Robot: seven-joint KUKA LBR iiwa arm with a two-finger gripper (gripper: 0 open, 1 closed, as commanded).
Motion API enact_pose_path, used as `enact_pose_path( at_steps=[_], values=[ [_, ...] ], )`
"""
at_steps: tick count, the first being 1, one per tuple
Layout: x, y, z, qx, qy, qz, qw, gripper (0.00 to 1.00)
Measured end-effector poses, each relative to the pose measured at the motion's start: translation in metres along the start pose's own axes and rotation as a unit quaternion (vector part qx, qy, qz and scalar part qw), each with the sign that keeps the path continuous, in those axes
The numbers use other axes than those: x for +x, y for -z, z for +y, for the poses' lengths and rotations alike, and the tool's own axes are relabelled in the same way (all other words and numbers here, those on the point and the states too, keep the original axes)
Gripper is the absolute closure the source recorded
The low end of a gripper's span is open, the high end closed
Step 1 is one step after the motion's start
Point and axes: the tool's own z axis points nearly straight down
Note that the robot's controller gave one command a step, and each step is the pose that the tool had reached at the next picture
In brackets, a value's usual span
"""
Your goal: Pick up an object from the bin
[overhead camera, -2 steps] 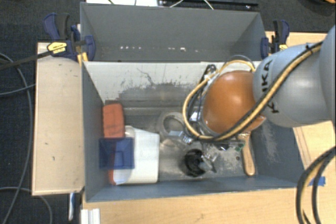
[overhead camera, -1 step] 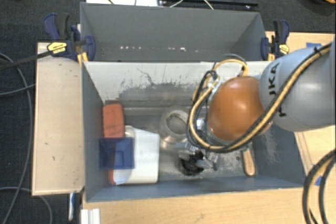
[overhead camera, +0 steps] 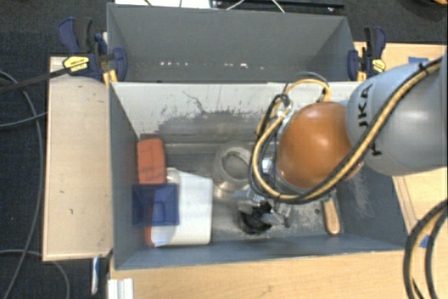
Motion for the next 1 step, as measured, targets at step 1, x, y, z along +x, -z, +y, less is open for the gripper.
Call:
enact_pose_path(
  at_steps=[1],
  values=[
    [0.0002, 0.0029, 0.0006, -0.001, 0.0, 0.0001, 1.0, 1.0]
  ],
)
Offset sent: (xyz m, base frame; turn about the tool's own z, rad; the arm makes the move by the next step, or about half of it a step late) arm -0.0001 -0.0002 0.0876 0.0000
